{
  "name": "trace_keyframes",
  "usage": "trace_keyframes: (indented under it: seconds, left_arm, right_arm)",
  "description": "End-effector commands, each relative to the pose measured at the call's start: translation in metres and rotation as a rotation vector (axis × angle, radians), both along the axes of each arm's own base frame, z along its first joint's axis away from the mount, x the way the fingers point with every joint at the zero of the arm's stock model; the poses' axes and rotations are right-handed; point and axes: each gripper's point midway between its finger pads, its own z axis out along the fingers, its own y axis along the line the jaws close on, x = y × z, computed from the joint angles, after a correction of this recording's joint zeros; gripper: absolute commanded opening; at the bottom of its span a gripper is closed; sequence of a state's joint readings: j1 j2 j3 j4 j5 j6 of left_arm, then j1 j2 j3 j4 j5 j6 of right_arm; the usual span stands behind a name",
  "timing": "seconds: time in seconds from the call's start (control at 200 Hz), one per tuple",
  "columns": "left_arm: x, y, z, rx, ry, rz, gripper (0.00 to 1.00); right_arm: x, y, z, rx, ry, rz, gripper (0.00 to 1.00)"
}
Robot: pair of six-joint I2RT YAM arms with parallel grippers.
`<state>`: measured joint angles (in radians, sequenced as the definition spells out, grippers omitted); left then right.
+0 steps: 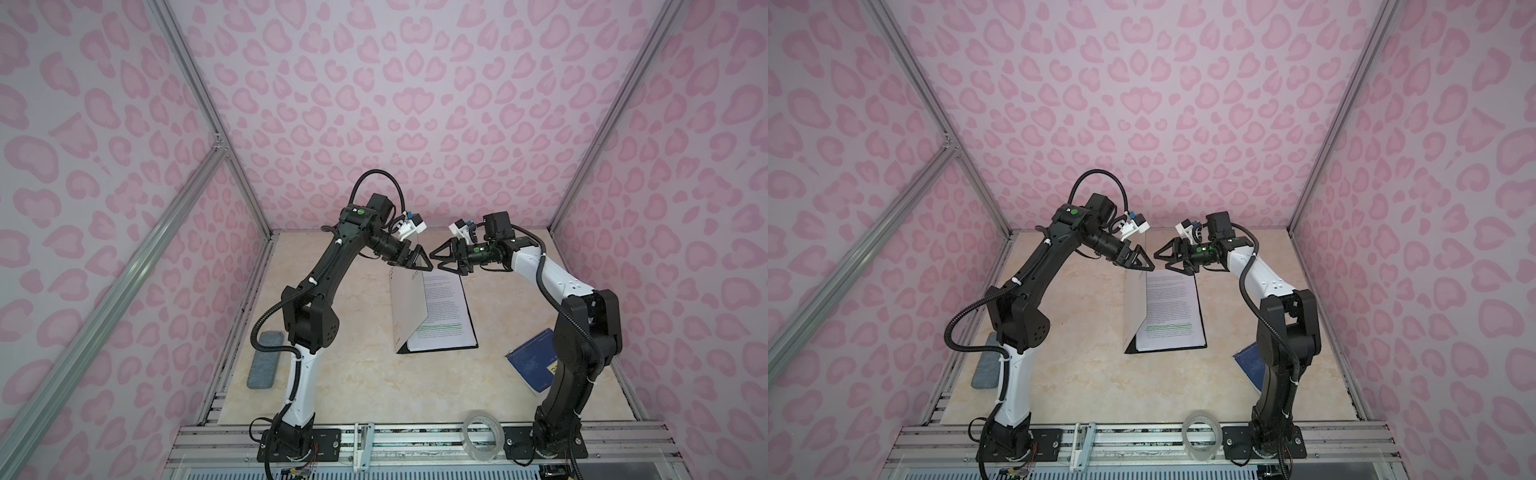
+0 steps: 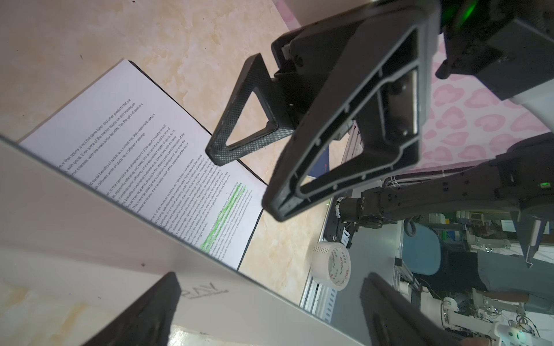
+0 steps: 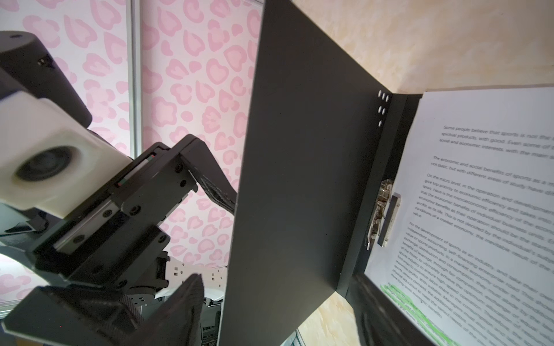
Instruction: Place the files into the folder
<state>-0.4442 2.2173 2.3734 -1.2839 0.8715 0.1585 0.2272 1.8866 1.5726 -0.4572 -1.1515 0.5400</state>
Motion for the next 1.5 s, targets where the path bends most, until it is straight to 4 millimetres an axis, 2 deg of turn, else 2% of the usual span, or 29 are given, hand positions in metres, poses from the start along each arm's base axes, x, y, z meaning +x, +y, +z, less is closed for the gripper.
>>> trace_keyframes:
  seconds: [0.0,0.195,0.285,0.395,0.475,0.575,0.735,0.965,1.135,1.35,1.495]
  left_arm:
    - [0.003,-0.003,0.001,0.013,-0.008,0.020,0.98]
    - [0.004,-0.011,0.001,0.017,-0.023,0.025,0.98]
    - [0.003,-0.013,0.001,0.023,-0.030,0.025,0.98]
    - [0.002,-0.011,0.011,0.022,-0.063,0.027,0.98]
    - [0.001,-0.003,0.027,0.039,-0.129,0.040,0.98]
    - [-0.002,0.017,0.047,0.068,-0.203,0.069,0.98]
    - [0.001,0.061,0.073,0.111,-0.309,0.164,0.98]
    - [0.023,0.124,0.085,0.138,-0.324,0.374,0.98]
    - [0.032,0.159,0.083,0.134,-0.324,0.508,0.98]
    - [0.032,0.194,0.062,0.196,-0.345,0.643,0.98]
    - [0.027,0.204,0.055,0.154,-0.343,0.653,0.98]
  right_arm:
    - [0.001,0.001,0.002,0.017,-0.011,0.006,0.80]
    - [0.002,0.001,-0.003,0.019,0.000,0.007,0.80]
    - [0.004,0.000,-0.012,0.003,0.018,0.006,0.79]
    - [0.004,-0.004,-0.026,-0.024,0.043,0.005,0.79]
    - [0.003,-0.009,-0.039,-0.059,0.067,-0.004,0.78]
    - [0.000,-0.012,-0.044,-0.077,0.069,0.000,0.78]
    - [-0.003,-0.016,-0.051,-0.106,0.080,0.005,0.78]
    - [-0.008,-0.025,-0.066,-0.208,0.096,0.004,0.75]
    - [-0.015,-0.038,-0.082,-0.327,0.114,-0.010,0.73]
    - [-0.022,-0.063,-0.112,-0.546,0.137,-0.046,0.73]
    - [-0.028,-0.075,-0.132,-0.671,0.146,-0.053,0.73]
